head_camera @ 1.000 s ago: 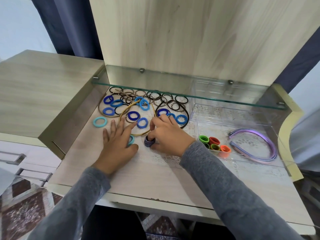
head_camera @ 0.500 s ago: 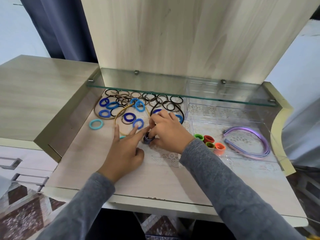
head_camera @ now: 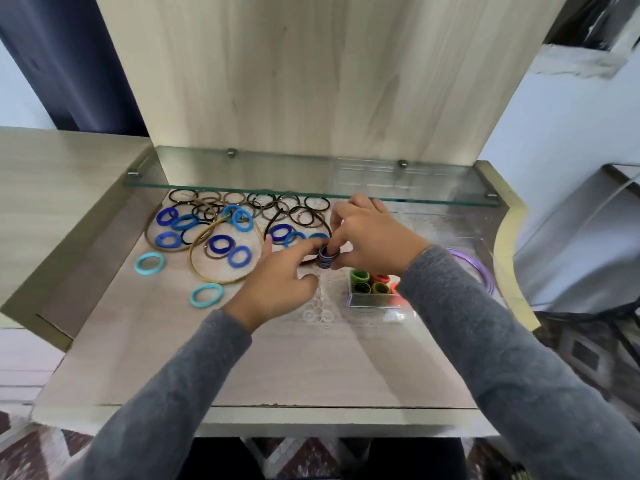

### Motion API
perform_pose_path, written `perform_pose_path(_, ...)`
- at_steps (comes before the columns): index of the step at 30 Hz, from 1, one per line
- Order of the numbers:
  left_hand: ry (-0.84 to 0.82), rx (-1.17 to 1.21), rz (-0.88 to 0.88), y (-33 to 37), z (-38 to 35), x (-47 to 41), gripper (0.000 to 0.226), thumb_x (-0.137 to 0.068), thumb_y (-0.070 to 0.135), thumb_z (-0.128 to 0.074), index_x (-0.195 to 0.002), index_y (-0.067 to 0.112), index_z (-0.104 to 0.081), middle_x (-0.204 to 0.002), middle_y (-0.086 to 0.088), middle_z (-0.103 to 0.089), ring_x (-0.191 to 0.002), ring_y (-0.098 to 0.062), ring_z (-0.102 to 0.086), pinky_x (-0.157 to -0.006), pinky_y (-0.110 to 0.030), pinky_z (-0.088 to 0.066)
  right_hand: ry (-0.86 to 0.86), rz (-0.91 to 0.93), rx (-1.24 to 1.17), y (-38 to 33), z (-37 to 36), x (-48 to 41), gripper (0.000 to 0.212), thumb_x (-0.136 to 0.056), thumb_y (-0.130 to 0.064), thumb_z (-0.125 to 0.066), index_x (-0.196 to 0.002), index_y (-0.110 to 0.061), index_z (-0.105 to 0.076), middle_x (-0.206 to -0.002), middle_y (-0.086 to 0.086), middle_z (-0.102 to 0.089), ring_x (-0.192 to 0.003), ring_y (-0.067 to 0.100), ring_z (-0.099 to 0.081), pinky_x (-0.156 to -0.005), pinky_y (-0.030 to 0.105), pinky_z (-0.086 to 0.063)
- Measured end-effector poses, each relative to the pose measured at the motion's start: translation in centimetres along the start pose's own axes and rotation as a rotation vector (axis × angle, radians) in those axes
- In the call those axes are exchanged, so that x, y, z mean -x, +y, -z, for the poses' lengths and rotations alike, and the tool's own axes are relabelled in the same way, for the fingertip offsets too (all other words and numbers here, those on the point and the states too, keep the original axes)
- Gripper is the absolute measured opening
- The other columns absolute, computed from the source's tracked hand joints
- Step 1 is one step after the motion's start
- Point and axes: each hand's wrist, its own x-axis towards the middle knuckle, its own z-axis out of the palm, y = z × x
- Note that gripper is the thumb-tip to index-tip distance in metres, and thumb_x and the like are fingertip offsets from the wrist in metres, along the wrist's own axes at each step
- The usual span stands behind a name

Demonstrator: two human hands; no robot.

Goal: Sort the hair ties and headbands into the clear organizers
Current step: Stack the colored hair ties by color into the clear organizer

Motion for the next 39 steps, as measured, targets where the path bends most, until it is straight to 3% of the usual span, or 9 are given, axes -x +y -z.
perform_pose_path(3,-0.070,0.006,-0.024,1.5,-1.2,-1.4,0.066,-0.077,0.024,-0.045,-0.143,0.031,-0.045,-0.131,0.016,-0.056,-0.127,0.006,-0.037,-0.121,-0.039,0.011,-0.032,-0.057,0.010,1.9,0.7,1.3,0.023,-0.081,-0.044,-0.070,-0.103,-0.037,-0.073,-0.104,-0.008,-0.043,-0.109,0.018,-0.034,-0.089,0.030,-0.024)
perform_pose_path(10,-0.183,0.027,-0.096,4.1,-4.1,-4.2,0.061,-0.074,0.031,-0.045,-0.134,0.044,-0.047,-0.134,0.015,-0.059,-0.138,-0.012,-0.041,-0.122,-0.045,0.015,-0.094,-0.140,0.042,5.7,1.1,4.5,0.023,-0.081,-0.044,-0.070,-0.103,-0.037,-0.073,-0.101,-0.010,-0.040,-0.107,0.018,-0.034,-0.090,0.031,-0.025)
perform_pose_path(13,-0.196,0.011,-0.117,5.4,-4.9,-4.6,0.053,-0.089,0.019,-0.053,-0.137,0.041,-0.047,-0.134,0.015,-0.059,-0.116,0.009,-0.033,-0.118,-0.037,0.019,-0.084,-0.177,0.035,6.9,0.7,5.5,0.023,-0.081,-0.042,-0.071,-0.103,-0.037,-0.073,-0.101,-0.010,-0.040,-0.106,0.018,-0.034,-0.093,0.032,-0.027)
perform_pose_path(15,-0.187,-0.042,-0.132,5.7,-5.2,-4.8,0.055,-0.091,0.016,-0.054,-0.141,0.039,-0.046,-0.133,0.015,-0.061,-0.115,0.002,-0.041,-0.115,-0.032,0.022,-0.072,-0.193,0.028,7.3,0.2,6.0,0.023,-0.081,-0.042,-0.071,-0.104,-0.036,-0.073,-0.102,-0.010,-0.040,-0.105,0.017,-0.033,-0.094,0.033,-0.028)
perform_pose_path(18,-0.183,-0.105,-0.188,5.2,-5.7,-4.9,0.054,-0.091,0.029,-0.050,-0.143,0.036,-0.044,-0.137,0.014,-0.058,-0.130,-0.006,-0.047,-0.120,-0.036,0.021,-0.067,-0.221,0.021,7.8,-0.6,6.5,0.024,-0.082,-0.041,-0.070,-0.105,-0.035,-0.073,-0.104,-0.009,-0.042,-0.107,0.018,-0.033,-0.093,0.033,-0.027)
perform_pose_path(21,-0.160,-0.169,-0.254,3.8,-6.1,-4.8,0.059,-0.088,0.049,-0.040,-0.145,0.035,-0.042,-0.145,0.011,-0.053,-0.144,-0.006,-0.033,-0.121,-0.035,0.018,-0.076,-0.233,0.012,7.8,-1.5,6.5,0.023,-0.082,-0.040,-0.070,-0.105,-0.036,-0.073,-0.108,-0.007,-0.046,-0.108,0.019,-0.033,-0.089,0.032,-0.024)
perform_pose_path(26,-0.106,-0.227,-0.387,2.0,-6.8,-4.4,0.077,-0.082,0.078,-0.047,-0.145,0.037,-0.040,-0.148,0.012,-0.049,-0.148,-0.002,-0.024,-0.124,-0.039,0.009,-0.094,-0.260,-0.021,7.6,-2.7,6.4,0.018,-0.084,-0.040,-0.068,-0.100,-0.035,-0.074,-0.111,-0.004,-0.051,-0.108,0.021,-0.034,-0.086,0.032,-0.021)
perform_pose_path(34,-0.088,-0.238,-0.447,1.2,-7.6,-4.4,0.081,-0.079,0.067,-0.063,-0.148,0.031,-0.037,-0.150,0.008,-0.047,-0.147,-0.006,-0.026,-0.123,-0.035,0.010,-0.204,-0.269,-0.041,7.1,-3.3,5.8,0.018,-0.088,-0.036,-0.064,-0.104,-0.031,-0.072,-0.115,0.001,-0.049,-0.110,0.025,-0.034,-0.086,0.032,-0.024)
perform_pose_path(39,-0.064,-0.233,-0.454,0.9,-7.9,-4.5,0.084,-0.079,0.060,-0.068,-0.150,0.027,-0.035,-0.150,0.009,-0.046,-0.146,-0.010,-0.029,-0.124,-0.037,0.005,-0.341,-0.294,-0.053,6.7,-2.0,5.9,0.039,-0.087,-0.012,-0.054,-0.121,-0.028,-0.064,-0.122,0.004,-0.045,-0.113,0.027,-0.032,-0.090,0.034,-0.028)
